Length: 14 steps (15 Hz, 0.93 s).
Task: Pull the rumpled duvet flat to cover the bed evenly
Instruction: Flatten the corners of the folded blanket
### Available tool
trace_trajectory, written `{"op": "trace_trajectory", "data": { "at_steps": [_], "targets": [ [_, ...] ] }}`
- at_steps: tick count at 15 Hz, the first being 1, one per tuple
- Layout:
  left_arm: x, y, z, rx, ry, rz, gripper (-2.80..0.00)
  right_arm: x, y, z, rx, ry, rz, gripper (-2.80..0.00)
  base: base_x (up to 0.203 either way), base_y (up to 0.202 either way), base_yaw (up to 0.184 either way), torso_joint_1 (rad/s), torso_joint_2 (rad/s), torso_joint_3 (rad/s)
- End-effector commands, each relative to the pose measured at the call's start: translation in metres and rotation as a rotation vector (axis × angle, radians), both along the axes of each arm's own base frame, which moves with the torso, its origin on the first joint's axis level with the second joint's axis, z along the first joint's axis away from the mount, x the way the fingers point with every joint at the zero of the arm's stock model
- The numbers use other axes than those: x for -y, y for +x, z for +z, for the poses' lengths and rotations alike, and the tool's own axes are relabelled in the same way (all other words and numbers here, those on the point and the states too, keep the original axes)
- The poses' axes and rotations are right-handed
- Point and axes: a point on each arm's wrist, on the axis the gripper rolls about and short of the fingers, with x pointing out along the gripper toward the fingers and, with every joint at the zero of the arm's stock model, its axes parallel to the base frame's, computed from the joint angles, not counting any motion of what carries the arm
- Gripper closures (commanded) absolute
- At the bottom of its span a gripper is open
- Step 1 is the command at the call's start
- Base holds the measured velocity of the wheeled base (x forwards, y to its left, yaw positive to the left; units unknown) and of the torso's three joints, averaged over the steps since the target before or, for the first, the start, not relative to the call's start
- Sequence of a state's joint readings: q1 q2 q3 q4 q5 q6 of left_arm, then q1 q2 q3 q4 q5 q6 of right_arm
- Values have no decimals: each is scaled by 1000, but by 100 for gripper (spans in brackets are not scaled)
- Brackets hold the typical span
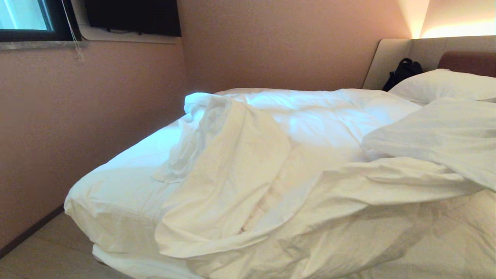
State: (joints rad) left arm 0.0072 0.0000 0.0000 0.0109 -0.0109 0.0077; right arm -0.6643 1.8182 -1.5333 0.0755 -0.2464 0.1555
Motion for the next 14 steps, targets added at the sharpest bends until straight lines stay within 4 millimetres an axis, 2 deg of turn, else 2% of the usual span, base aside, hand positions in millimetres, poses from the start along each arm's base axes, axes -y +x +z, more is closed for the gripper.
{"op": "trace_trajectory", "data": {
  "at_steps": [1,2,10,14],
  "targets": [
    [0,0,0,0,0,1,0,12,6,-14,-109,-68,-255,0,0,0,0,0,0,0],
    [0,0,0,0,0,1,0,12,6,-15,-112,-68,-257,0,0,0,0,0,0,0],
    [0,0,0,0,0,1,0,44,41,-68,-258,-57,-370,0,0,0,0,0,0,0],
    [0,0,0,0,0,1,0,47,47,-78,-271,-60,-365,0,0,0,0,0,0,0]
  ]
}}
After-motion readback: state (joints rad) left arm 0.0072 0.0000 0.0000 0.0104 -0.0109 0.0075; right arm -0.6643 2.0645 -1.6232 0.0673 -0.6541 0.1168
